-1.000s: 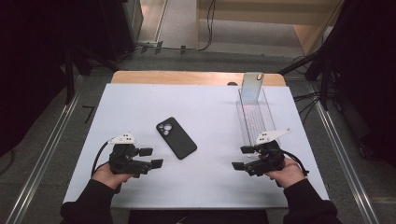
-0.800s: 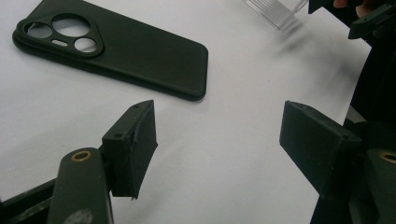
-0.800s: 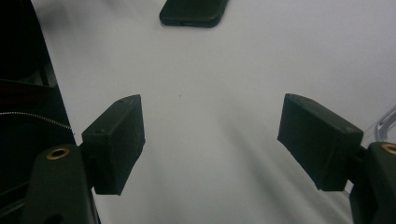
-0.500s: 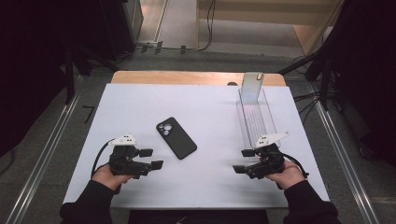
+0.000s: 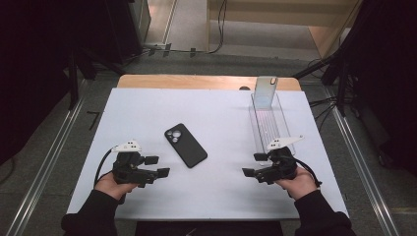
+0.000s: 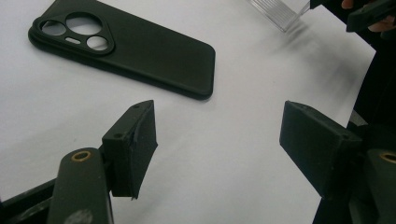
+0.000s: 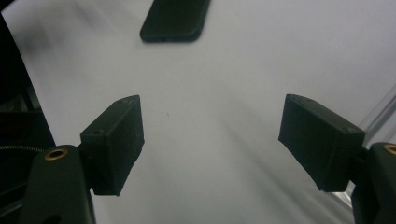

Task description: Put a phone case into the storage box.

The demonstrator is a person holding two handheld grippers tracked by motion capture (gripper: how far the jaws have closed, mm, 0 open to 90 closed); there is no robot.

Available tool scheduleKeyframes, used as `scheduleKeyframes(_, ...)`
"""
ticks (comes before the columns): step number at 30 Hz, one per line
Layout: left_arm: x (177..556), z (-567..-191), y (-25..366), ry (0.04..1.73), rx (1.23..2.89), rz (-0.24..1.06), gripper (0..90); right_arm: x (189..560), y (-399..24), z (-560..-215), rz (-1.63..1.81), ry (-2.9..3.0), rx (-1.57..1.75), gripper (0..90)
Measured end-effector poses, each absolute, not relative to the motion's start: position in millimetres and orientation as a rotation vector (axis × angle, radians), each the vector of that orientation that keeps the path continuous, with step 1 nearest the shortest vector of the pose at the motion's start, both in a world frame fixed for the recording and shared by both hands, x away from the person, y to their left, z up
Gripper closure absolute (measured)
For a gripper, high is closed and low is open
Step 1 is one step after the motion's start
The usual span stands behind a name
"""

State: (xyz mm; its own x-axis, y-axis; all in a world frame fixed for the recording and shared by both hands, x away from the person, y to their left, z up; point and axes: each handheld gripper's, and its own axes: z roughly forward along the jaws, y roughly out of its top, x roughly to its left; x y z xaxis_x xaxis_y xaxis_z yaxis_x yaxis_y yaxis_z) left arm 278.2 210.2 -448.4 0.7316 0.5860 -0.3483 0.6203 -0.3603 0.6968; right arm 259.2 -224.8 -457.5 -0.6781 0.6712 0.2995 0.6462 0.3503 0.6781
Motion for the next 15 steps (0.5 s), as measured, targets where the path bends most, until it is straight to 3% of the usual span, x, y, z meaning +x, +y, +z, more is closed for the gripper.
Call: scheduleKeyframes(15, 278, -449, 208, 0.912, 2.060, -0.060, 27.4, 280, -194, -445, 1.293, 2.472, 1.295, 17.4)
